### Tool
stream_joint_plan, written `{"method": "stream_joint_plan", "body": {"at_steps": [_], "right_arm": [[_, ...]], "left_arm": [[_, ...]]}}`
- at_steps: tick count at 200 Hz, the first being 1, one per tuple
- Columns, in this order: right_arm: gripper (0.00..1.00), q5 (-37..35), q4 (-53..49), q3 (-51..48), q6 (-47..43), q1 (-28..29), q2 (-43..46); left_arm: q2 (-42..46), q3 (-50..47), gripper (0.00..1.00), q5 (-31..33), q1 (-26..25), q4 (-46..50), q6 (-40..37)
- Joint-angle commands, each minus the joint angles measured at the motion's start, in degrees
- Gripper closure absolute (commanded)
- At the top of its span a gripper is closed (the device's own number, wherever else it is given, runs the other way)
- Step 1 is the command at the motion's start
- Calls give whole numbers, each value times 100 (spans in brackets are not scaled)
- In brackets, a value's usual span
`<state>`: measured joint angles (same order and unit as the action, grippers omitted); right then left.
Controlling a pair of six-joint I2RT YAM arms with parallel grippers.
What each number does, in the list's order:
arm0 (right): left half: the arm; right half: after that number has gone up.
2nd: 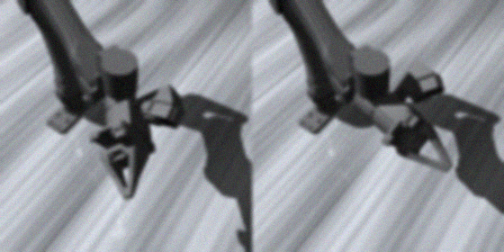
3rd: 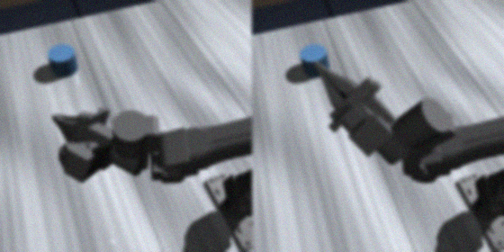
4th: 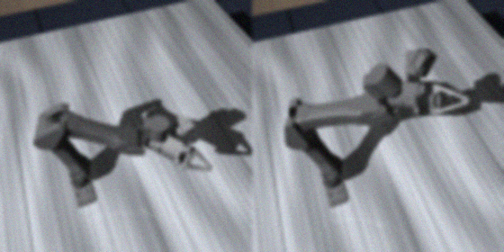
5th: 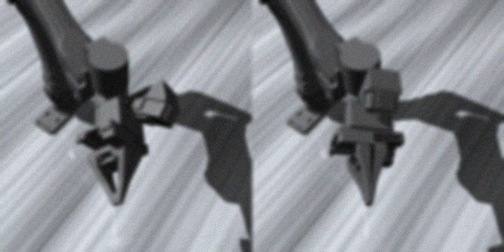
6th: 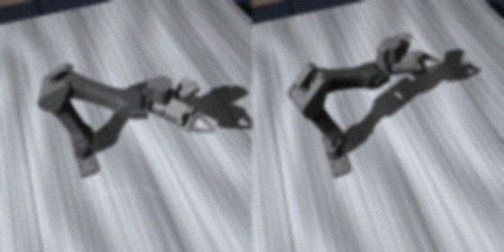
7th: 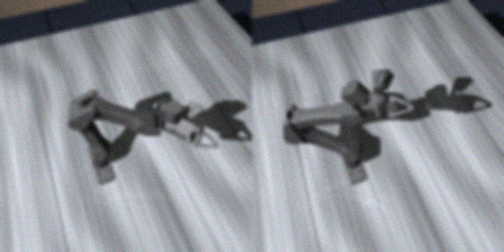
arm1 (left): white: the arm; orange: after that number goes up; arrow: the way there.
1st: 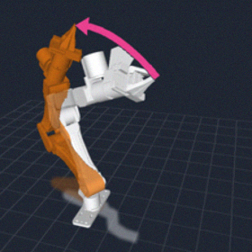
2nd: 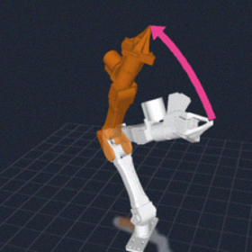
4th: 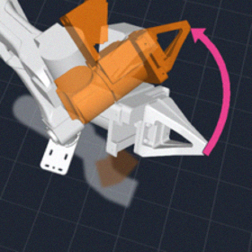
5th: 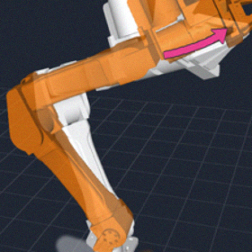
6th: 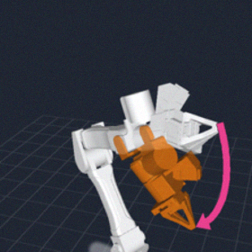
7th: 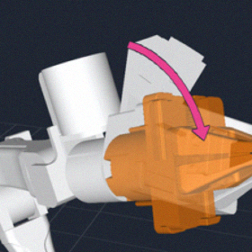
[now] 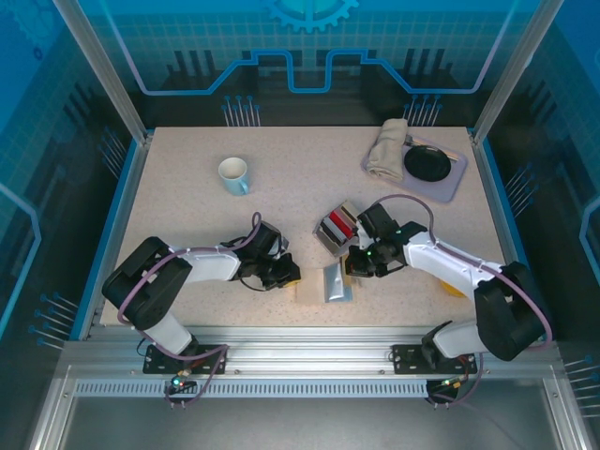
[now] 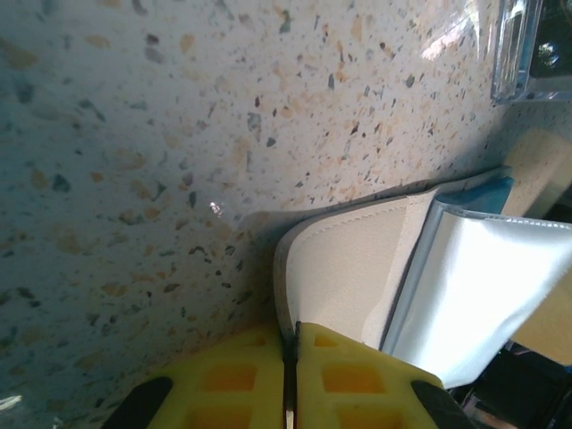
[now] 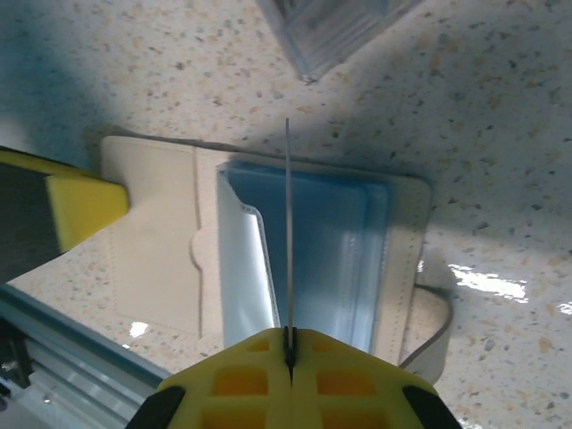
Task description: Put the credit cards into the card holder
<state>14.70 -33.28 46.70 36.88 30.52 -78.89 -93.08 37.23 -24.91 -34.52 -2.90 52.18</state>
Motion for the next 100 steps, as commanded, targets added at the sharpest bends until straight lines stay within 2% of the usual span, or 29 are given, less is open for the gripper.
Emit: {"method": "stream_joint_plan", "body": {"at_steps": [1,18,57,76,100], "right_arm": [[99,485,223,19,162,116,208],[99,733,505,-33,313,202,69],[99,504,728,-105,483,417,-304],[99,524,875,-203,522,428,-426],[99,346,835,-259,519,450,-536]], "left_arm": [[-113,-62,90,74,-67,-228,226],[-181,-63,90,52,-134,-502,410],[-290,-64,89,115,-271,-813,652],[-218,-123,86,187,-278,-806,673],[-27,-205,77,357,-283,-599,636]]}}
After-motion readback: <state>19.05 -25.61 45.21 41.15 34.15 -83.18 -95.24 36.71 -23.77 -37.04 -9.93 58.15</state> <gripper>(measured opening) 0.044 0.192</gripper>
